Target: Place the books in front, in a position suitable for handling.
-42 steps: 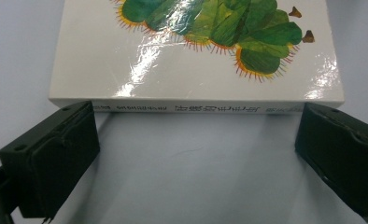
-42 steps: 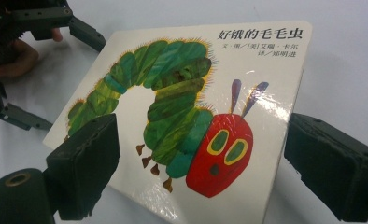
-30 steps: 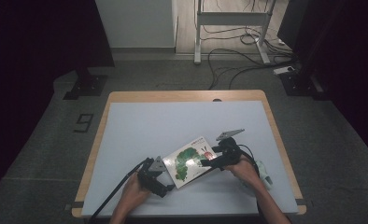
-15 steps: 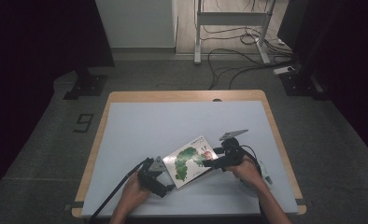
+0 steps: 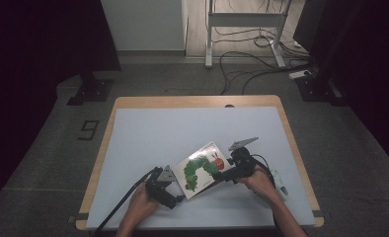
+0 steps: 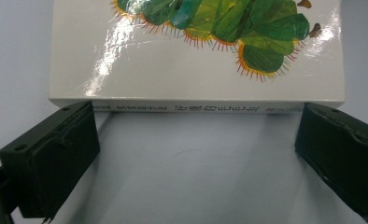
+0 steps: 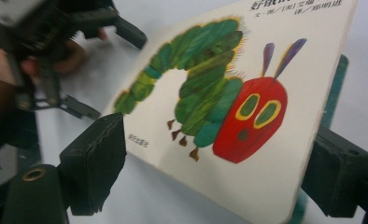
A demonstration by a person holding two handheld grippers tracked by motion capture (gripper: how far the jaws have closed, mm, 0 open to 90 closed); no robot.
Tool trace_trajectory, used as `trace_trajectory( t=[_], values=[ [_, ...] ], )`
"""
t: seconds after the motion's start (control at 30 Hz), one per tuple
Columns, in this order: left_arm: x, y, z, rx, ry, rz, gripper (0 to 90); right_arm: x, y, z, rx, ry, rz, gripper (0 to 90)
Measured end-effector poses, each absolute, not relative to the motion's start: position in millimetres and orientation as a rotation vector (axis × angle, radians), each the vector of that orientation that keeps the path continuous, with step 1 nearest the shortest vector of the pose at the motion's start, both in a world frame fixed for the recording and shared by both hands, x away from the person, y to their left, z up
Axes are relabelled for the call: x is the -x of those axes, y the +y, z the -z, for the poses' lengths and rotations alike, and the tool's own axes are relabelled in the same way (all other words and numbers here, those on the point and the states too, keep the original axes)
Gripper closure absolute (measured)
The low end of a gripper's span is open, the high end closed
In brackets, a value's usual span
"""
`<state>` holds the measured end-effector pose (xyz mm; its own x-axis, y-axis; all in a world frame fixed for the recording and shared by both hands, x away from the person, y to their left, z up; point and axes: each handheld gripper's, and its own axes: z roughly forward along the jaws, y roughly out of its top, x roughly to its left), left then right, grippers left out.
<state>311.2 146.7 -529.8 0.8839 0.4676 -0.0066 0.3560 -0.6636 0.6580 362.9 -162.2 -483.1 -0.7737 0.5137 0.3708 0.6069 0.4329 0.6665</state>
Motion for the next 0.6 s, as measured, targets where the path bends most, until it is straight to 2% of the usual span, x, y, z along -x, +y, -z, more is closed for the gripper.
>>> trace_trajectory(
  t=[0.27,0.3,0.4,0.43,0.6],
  values=[
    [-311.2,146.8,529.7,-2.364,0.589,-0.211,0.0,-369.9,-157.4,475.1,0.936,-2.703,1.218,17.2],
    [-311.3,146.9,529.5,-2.368,0.586,-0.213,0.0,-370.7,-156.2,472.5,0.915,-2.734,1.216,21.9],
    [-311.1,146.7,529.5,-2.367,0.587,-0.215,0.0,-371.2,-156.0,470.3,0.893,-2.752,1.209,24.3],
    [-310.9,146.7,529.4,-2.368,0.589,-0.216,0.0,-370.9,-156.1,469.5,0.876,-2.773,1.183,29.9],
    [-310.1,146.8,529.2,-2.37,0.592,-0.22,0.0,-368.5,-155.8,471.5,0.862,-2.793,1.157,31.8]
  ],
)
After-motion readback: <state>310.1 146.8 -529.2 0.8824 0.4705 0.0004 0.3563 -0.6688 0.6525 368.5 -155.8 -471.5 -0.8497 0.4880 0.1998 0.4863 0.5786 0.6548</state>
